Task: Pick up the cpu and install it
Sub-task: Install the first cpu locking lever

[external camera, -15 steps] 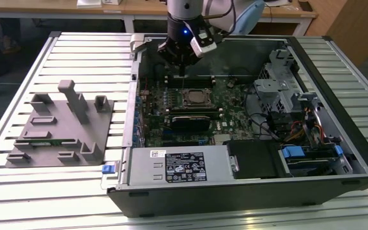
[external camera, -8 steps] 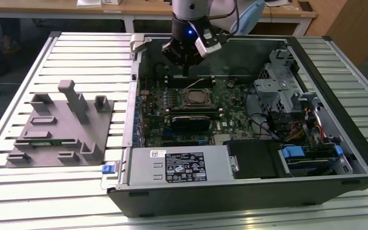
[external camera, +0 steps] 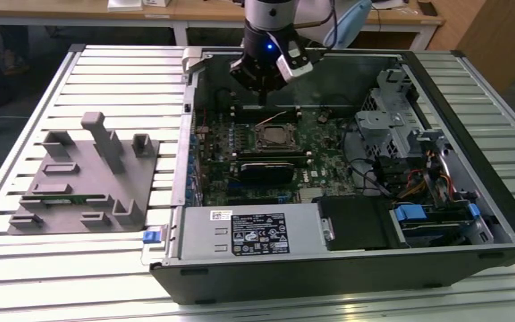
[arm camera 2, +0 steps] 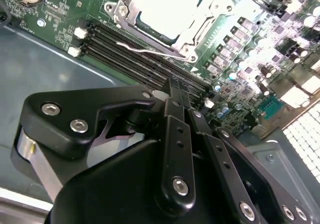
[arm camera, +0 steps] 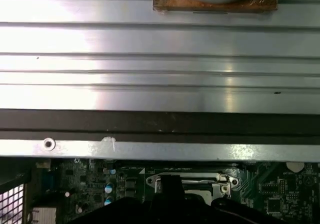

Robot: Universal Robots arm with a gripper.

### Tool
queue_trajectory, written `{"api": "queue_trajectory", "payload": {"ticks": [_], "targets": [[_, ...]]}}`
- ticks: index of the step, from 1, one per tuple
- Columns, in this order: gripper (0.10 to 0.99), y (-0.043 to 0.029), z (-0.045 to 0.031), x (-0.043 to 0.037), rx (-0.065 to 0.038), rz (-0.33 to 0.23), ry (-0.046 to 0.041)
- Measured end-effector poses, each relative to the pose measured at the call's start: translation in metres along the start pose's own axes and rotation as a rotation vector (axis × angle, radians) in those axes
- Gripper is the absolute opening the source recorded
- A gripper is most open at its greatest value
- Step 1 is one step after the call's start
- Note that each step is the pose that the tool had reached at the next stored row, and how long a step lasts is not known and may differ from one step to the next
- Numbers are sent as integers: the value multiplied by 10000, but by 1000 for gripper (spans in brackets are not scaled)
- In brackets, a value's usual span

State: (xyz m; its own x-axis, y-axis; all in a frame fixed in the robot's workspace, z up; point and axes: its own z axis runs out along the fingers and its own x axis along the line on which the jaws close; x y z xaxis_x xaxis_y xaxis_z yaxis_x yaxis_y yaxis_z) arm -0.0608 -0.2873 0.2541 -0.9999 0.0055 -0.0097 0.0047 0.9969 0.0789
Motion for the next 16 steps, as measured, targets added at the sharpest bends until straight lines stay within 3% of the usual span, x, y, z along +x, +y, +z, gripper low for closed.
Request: {"api": "queue_trajectory", "payload": {"ticks": [8, 16], "targets": [[106, -50, 1, -1, 1, 8, 1], [106, -55, 15, -38, 0, 8, 0]]}}
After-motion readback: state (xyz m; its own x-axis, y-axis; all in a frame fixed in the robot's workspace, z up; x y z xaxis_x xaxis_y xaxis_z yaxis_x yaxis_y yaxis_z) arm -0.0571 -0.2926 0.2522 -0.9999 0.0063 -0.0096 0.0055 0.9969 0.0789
